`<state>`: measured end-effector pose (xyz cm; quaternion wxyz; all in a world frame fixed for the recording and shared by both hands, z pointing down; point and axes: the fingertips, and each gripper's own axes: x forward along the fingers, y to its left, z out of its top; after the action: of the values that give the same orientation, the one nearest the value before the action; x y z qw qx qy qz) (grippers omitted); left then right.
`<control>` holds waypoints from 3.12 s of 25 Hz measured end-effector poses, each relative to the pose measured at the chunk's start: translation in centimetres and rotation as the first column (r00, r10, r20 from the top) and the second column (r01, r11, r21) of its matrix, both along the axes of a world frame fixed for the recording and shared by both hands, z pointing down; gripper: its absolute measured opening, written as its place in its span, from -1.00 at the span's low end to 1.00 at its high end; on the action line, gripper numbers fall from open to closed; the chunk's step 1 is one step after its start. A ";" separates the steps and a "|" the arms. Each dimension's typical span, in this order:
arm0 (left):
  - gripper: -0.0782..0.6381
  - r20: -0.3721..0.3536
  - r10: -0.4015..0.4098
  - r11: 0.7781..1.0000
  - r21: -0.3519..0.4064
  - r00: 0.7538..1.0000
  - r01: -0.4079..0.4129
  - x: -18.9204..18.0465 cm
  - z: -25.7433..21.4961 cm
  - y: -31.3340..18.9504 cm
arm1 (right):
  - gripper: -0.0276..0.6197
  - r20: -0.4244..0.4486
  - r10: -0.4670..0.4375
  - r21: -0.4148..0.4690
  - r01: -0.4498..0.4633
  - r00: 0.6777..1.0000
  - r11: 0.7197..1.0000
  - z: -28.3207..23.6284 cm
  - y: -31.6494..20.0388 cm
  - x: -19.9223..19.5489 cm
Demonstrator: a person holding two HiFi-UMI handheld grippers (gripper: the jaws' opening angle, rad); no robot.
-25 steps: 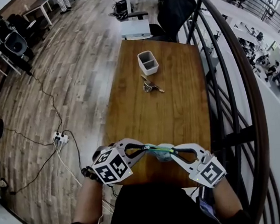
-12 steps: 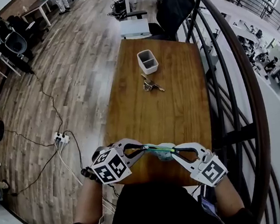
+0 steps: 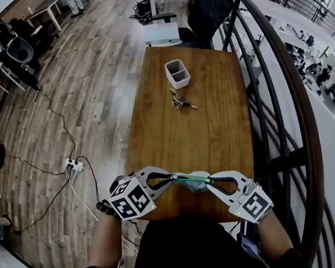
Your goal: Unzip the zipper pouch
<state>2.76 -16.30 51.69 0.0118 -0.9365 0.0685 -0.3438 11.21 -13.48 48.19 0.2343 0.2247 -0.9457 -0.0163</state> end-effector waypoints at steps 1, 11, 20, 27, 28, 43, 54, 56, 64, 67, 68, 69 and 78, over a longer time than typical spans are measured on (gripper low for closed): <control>-0.67 0.010 -0.004 1.000 0.002 1.000 0.004 -0.2 0.2 0.0 | -0.81 0.003 0.004 0.002 -0.004 1.000 1.000 0.0 0.0 0.1; -0.67 0.087 -0.048 0.999 0.007 0.995 0.047 -2.9 1.9 -0.8 | -0.81 0.030 0.067 -0.002 -0.067 0.997 0.998 0.1 -0.5 1.8; -0.67 0.072 -0.067 0.997 -0.018 0.995 0.069 -3.5 2.2 -1.0 | -0.81 -0.003 0.067 0.002 -0.067 0.998 0.998 0.3 -0.9 2.0; -0.67 0.077 -0.094 0.996 0.013 0.993 0.093 -3.5 2.3 -1.5 | -0.81 0.021 0.089 0.007 -0.089 0.996 0.996 0.0 -1.3 1.5; -0.67 0.072 -0.105 0.994 0.021 0.992 0.104 -3.6 2.4 -1.7 | -0.81 0.028 0.093 0.007 -0.093 0.995 0.996 0.0 -1.4 1.5; -0.41 -0.002 -0.228 0.973 0.025 0.974 0.228 -5.3 1.0 -2.1 | -0.80 -0.023 0.172 0.044 -0.171 0.985 0.984 1.4 -4.8 -0.3; -0.42 -0.007 -0.285 0.958 0.010 0.958 0.286 -6.4 1.1 -1.1 | -0.64 0.070 0.295 -0.019 -0.294 0.953 0.955 2.0 -7.8 0.3; -0.42 -0.011 -0.293 0.956 0.009 0.956 0.293 -6.4 1.1 -1.2 | -0.66 0.084 0.294 -0.034 -0.292 0.952 0.956 2.0 -7.9 0.4; -0.42 -0.053 -0.329 0.944 0.018 0.943 0.331 -5.6 0.4 -1.7 | -0.74 0.086 0.293 -0.040 -0.290 0.952 0.956 1.7 -6.9 1.7; -0.47 -0.165 -0.400 0.915 -0.010 0.902 0.404 -5.1 -1.2 -2.3 | -0.78 0.112 0.317 -0.020 -0.317 0.942 0.948 0.9 -6.1 3.1; -0.49 -0.208 -0.429 0.901 -0.025 0.879 0.433 -5.0 -1.8 -2.5 | -0.79 0.132 0.331 -0.017 -0.332 0.934 0.943 0.4 -5.8 3.7; -0.54 -0.248 -0.457 0.886 -0.037 0.854 0.462 -5.0 -2.4 -2.7 | -0.81 0.155 0.346 -0.015 -0.348 0.925 0.937 -0.1 -5.4 4.3; -0.70 -0.426 -0.569 0.757 0.060 0.703 0.650 -3.9 -8.5 -2.9 | -0.92 0.232 0.407 0.126 -0.443 0.883 0.888 -5.4 -2.8 8.9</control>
<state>-1.13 -19.22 43.18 -0.0198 -0.9017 0.4121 -0.1295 20.15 -16.27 42.80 0.1156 0.4473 -0.8865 -0.0251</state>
